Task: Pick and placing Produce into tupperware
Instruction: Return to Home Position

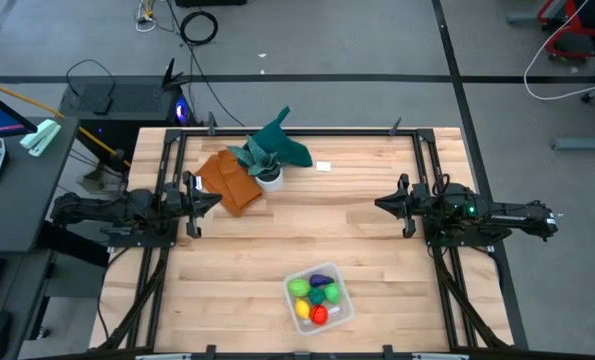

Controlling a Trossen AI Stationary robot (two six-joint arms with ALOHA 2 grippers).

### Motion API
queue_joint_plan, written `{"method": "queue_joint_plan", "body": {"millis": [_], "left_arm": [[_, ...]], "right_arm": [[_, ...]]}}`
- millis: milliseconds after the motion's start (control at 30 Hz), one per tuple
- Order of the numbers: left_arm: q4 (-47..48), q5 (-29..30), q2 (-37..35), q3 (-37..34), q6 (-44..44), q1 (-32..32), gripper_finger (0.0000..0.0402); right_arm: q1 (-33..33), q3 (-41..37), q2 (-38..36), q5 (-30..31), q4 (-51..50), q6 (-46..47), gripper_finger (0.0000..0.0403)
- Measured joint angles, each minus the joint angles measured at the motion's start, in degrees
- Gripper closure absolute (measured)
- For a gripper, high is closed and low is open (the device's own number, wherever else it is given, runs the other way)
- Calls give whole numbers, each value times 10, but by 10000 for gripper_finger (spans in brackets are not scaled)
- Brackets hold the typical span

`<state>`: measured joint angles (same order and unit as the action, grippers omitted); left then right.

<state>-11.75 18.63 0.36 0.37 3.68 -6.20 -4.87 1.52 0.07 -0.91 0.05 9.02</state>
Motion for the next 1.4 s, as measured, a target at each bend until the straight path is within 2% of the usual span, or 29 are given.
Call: {"method": "queue_joint_plan", "body": {"millis": [267, 600, 900, 1233, 1400], "left_arm": [[0, 0, 0, 0, 0, 0, 365], [0, 0, 0, 0, 0, 0, 378], [0, 0, 0, 0, 0, 0, 365], [0, 0, 0, 0, 0, 0, 378], [0, 0, 0, 0, 0, 0, 372]], "right_arm": [[0, 0, 0, 0, 0, 0, 403], [0, 0, 0, 0, 0, 0, 403], [0, 0, 0, 0, 0, 0, 403], [0, 0, 0, 0, 0, 0, 403], [0, 0, 0, 0, 0, 0, 403]]}}
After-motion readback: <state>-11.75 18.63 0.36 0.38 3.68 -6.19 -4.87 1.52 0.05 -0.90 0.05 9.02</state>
